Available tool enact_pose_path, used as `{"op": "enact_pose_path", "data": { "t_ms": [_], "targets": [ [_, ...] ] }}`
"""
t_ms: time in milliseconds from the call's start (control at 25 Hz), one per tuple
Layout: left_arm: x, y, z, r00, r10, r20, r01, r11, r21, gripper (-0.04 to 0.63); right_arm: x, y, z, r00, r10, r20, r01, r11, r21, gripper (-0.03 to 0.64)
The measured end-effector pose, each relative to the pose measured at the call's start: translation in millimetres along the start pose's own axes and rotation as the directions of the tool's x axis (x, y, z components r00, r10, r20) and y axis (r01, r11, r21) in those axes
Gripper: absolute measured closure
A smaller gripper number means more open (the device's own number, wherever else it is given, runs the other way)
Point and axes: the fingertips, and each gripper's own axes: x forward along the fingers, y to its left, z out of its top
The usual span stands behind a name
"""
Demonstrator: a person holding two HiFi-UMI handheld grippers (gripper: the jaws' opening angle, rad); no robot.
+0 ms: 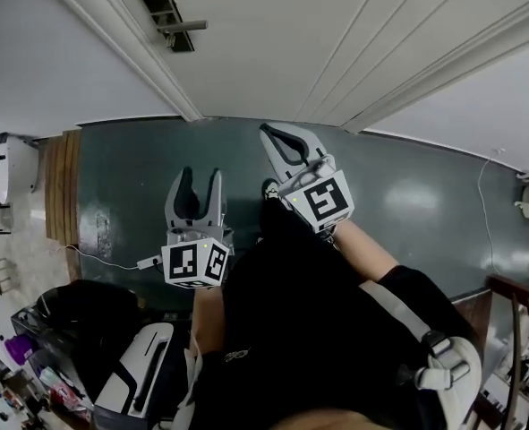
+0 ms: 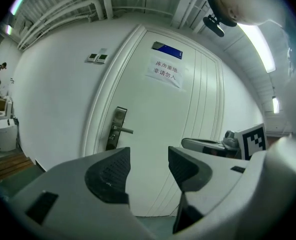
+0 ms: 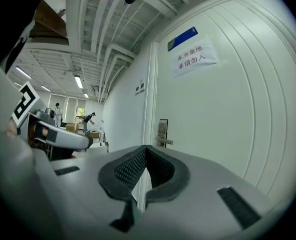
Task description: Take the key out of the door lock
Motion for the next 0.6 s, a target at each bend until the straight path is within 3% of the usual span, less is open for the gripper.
{"op": "enact_pose_path", "data": {
  "t_ms": [400, 600],
  "targets": [
    [81, 14, -2, 0.996, 0.022, -0.092, -0.025, 0.999, -0.030, 0.371, 58, -59, -9, 0.999, 0.045, -0.023, -0.044, 0.997, 0.057, 0.609],
    [116, 19, -16, 0.991, 0.002, -0.133, -0.017, 0.994, -0.111, 0.371, 81, -81, -20, 0.998, 0.061, -0.021, -0.059, 0.995, 0.081, 0.609]
  ]
}}
